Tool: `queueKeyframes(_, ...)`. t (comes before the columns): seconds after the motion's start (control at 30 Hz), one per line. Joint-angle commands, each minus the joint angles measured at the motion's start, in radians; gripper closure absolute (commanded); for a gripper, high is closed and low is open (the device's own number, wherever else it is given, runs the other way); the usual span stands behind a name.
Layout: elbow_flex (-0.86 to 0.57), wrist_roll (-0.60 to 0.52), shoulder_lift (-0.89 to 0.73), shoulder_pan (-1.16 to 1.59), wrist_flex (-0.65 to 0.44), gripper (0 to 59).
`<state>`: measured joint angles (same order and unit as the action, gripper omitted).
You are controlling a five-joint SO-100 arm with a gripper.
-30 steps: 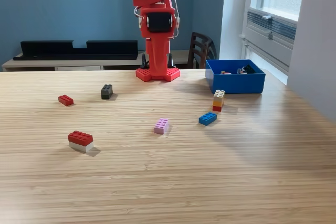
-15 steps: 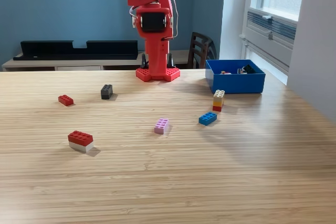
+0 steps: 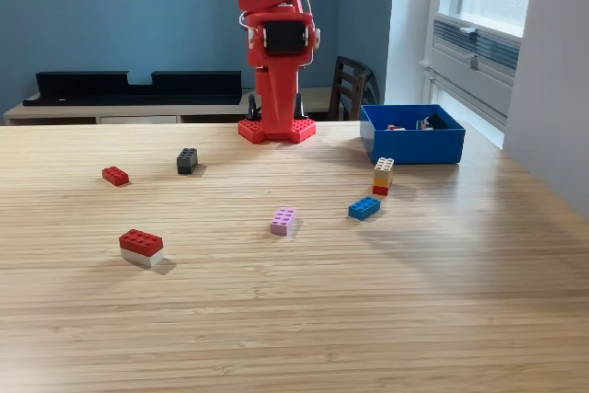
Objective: Grasp a lego block and put it in the bin.
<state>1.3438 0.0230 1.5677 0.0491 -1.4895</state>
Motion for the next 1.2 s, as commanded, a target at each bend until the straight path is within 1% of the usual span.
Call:
queueKeyframes(0.03,0.011,0.043,0.006,0.103,0.018,58.6)
queueKeyframes(0.27,0.021,0.112,0.006,0.268,0.032,58.6)
queueKeyframes(0.33,0.037,0.155,0.006,0.31,0.044,58.6)
queueKeyframes(0.47,0.156,0.272,0.008,0.39,0.138,58.3)
queueKeyframes(0.53,0.23,0.333,0.008,0.423,0.183,55.4)
queueKeyframes(0.63,0.333,0.416,0.017,0.462,0.236,48.8)
queueKeyframes(0.73,0.383,0.468,0.017,0.472,0.272,44.1)
queueKeyframes(0.97,0.377,0.518,0.009,0.492,0.272,40.3)
queueKeyframes(1.2,0.371,0.52,0.009,0.523,0.275,38.9)
